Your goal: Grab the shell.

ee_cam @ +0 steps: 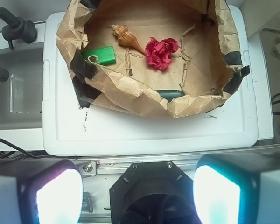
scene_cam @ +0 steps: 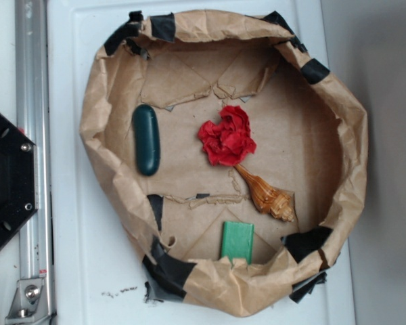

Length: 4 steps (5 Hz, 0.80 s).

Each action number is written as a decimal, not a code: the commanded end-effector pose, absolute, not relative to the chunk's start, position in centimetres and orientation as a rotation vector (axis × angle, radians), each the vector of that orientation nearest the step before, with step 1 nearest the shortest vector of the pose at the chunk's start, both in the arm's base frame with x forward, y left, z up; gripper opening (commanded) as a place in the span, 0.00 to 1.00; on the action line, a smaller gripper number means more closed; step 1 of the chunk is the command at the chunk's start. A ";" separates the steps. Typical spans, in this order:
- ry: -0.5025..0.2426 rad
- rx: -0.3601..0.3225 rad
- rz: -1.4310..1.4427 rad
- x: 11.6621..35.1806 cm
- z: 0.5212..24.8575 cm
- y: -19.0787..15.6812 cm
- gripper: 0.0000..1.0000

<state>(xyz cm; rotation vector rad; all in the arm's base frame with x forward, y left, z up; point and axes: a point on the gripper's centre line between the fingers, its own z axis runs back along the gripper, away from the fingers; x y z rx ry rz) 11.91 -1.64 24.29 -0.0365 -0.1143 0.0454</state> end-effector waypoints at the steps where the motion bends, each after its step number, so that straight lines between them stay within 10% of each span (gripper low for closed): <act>1: -0.114 -0.036 0.045 11.9 24.3 -1.6 1.00; 4: -0.300 -0.026 -0.030 24.6 19.4 0.8 1.00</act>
